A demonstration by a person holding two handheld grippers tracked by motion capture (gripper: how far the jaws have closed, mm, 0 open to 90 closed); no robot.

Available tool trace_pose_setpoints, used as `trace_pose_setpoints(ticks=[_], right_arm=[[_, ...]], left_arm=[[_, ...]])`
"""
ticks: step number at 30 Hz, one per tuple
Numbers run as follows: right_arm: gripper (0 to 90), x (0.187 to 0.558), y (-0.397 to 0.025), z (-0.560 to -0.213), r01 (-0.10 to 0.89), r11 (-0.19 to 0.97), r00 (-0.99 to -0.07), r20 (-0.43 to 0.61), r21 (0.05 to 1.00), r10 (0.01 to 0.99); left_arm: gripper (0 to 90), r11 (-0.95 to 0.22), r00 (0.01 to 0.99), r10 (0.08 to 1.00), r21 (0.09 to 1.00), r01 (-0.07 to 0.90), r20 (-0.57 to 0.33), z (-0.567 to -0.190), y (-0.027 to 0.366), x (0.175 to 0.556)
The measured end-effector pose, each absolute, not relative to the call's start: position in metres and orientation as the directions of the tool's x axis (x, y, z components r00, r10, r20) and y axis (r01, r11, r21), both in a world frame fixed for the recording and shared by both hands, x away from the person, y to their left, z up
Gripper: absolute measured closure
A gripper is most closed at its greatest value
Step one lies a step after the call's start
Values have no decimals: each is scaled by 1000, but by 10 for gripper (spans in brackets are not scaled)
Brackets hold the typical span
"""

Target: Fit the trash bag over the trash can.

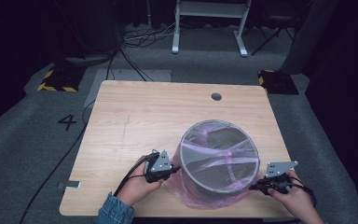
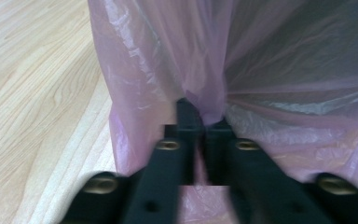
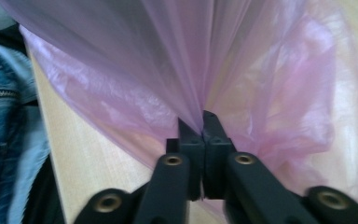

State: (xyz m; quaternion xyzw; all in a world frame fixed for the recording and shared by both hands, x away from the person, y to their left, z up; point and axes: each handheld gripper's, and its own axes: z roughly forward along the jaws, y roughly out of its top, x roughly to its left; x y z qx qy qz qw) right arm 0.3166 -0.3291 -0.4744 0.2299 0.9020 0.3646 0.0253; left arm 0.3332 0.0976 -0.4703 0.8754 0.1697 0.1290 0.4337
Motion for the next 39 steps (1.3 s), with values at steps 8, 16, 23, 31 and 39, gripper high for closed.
trace_pose_setpoints(ticks=[8,16,23,31,39], right_arm=[[276,305,-344,-426,290,483,-911,84,826,404],[206,300,-349,-375,244,370,-891,56,896,451],[201,311,-335,-342,220,353,-880,29,909,474],[207,328,-314,-318,200,357,-898,26,913,438],[201,345,-294,-302,162,398,-922,-5,903,387]], left_arm=[[329,-405,885,464,898,172,40,-447,122,320],[295,-389,809,584,898,205,69,-444,149,311],[291,-418,742,665,866,276,84,-458,171,303],[278,-405,711,700,855,325,62,-473,191,304],[276,-390,697,716,850,354,39,-485,204,310]])
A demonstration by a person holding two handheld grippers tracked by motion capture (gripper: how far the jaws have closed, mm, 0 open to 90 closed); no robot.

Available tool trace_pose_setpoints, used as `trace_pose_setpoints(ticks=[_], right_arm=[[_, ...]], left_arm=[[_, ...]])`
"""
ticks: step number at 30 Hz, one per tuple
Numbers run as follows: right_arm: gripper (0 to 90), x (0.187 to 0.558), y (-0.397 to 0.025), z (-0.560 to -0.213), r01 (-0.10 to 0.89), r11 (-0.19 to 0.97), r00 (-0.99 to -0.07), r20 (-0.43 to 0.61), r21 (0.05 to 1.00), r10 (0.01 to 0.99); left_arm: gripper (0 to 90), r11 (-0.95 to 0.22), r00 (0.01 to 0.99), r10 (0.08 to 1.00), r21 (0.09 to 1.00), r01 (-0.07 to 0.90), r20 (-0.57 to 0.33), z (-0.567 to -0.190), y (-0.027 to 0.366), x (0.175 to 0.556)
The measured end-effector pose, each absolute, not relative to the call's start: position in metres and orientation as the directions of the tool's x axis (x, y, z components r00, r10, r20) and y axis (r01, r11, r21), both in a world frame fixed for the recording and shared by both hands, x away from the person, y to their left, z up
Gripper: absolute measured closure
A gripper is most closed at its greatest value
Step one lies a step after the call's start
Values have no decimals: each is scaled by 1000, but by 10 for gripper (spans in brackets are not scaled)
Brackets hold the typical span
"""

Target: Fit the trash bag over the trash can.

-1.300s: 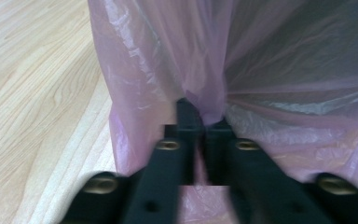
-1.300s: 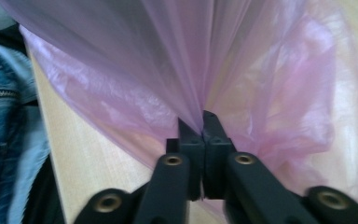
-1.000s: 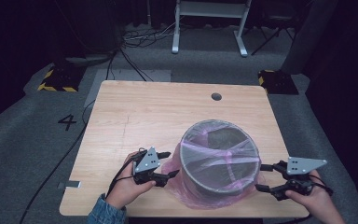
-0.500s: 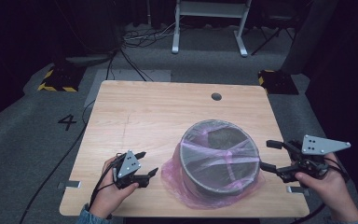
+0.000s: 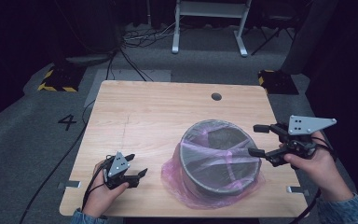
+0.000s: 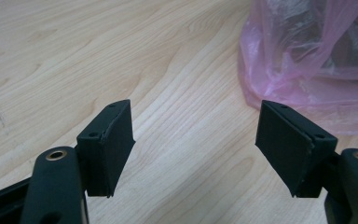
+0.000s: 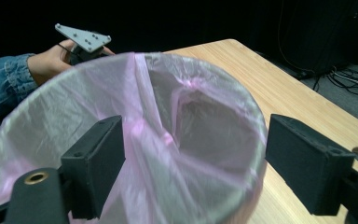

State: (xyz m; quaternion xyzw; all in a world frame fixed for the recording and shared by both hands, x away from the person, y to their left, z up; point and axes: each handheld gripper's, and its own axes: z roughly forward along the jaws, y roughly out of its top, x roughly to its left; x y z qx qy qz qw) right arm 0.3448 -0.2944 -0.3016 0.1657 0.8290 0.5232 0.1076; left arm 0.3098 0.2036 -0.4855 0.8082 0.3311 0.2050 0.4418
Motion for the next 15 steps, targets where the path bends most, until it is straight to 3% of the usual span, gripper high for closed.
trace_pose_setpoints(ticks=[15], right_arm=[[195,365,-240,-291,134,429,-940,-23,893,342]], left_arm=[[275,-396,651,758,815,423,31,-501,217,319]])
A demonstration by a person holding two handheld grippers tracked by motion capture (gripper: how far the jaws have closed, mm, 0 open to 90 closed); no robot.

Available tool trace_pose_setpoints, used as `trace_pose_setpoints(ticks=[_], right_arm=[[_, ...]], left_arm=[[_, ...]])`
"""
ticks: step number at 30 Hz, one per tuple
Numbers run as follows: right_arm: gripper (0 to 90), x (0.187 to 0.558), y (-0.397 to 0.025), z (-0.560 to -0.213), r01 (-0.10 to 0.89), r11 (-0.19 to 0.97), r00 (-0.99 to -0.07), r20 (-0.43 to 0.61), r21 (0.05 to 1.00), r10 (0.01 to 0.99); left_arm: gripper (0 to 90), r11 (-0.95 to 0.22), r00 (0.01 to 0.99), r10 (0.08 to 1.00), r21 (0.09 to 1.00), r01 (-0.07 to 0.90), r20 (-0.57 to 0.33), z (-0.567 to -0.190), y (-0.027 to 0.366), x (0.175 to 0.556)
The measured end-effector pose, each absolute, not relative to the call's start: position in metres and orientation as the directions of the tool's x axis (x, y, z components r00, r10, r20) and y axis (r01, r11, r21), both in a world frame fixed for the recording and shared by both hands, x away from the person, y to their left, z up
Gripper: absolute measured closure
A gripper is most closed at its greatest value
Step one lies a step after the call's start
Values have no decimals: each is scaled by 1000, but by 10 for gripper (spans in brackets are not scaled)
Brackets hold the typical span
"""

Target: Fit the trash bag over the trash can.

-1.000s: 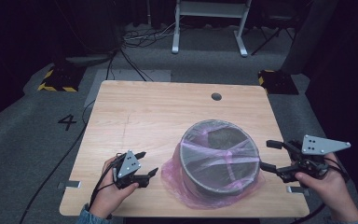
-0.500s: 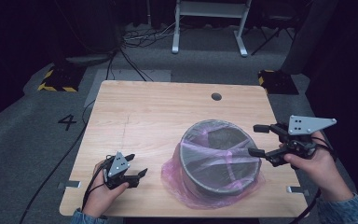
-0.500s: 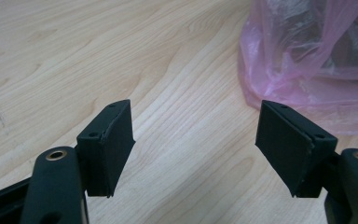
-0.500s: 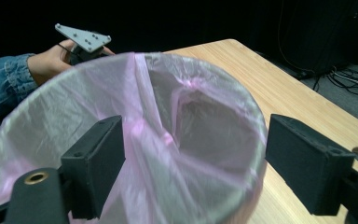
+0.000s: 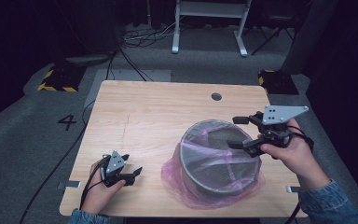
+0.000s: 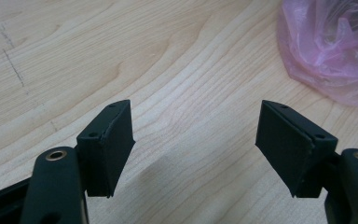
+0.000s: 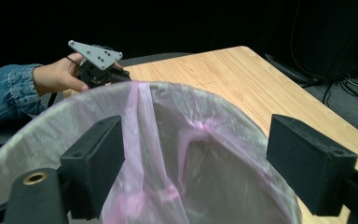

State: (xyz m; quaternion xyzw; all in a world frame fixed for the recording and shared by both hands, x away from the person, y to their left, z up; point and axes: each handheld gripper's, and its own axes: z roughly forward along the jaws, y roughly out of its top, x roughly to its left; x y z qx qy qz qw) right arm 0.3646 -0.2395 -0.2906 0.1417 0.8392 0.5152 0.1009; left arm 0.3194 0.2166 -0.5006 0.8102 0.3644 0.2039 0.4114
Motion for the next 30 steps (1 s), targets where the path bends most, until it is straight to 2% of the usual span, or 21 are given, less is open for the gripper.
trace_pose_setpoints(ticks=[16,30], right_arm=[[174,381,-199,-299,157,417,-938,3,895,347],[172,384,-174,-329,191,468,-947,36,863,320]], left_arm=[[264,-425,626,779,769,477,43,-502,215,322],[261,-448,628,776,749,489,54,-503,214,322]])
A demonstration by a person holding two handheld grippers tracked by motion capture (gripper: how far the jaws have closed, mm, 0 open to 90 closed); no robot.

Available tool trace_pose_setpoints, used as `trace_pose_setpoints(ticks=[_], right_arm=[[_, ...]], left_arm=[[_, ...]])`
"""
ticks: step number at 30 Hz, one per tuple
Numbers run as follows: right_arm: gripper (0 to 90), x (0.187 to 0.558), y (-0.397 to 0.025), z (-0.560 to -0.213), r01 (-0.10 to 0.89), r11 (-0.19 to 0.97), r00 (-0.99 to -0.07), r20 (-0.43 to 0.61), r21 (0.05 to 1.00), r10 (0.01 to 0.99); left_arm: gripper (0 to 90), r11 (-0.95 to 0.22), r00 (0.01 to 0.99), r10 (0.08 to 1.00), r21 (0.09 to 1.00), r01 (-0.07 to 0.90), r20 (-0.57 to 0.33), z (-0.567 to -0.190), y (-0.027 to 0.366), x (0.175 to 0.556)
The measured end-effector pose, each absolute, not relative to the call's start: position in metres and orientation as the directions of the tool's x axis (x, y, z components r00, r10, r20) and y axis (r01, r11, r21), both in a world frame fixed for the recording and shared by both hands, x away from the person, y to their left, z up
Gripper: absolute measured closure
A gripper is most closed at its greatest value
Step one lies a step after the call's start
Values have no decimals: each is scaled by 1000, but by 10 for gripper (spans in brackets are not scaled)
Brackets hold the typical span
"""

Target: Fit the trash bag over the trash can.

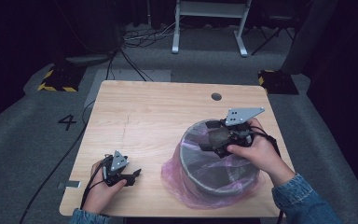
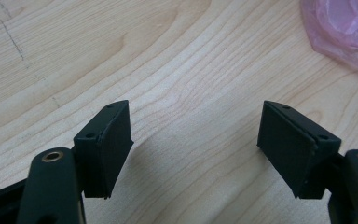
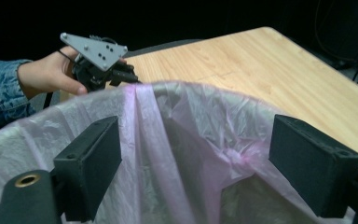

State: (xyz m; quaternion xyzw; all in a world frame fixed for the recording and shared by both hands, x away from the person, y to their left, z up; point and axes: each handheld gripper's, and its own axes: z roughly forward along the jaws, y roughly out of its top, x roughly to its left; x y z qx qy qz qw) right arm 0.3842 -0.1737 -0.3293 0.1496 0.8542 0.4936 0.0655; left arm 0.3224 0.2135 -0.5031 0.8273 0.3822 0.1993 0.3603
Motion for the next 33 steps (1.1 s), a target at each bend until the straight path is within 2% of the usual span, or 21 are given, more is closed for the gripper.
trace_pose_setpoints(ticks=[20,24,33], right_arm=[[154,388,-150,-361,230,638,-946,14,735,325],[158,389,-147,-366,200,697,-958,-12,688,287],[156,391,-140,-379,258,744,-952,28,616,306]], left_arm=[[254,-441,618,785,733,518,36,-504,215,324],[253,-440,618,786,732,521,33,-504,215,324],[253,-439,617,786,731,523,30,-504,215,324]])
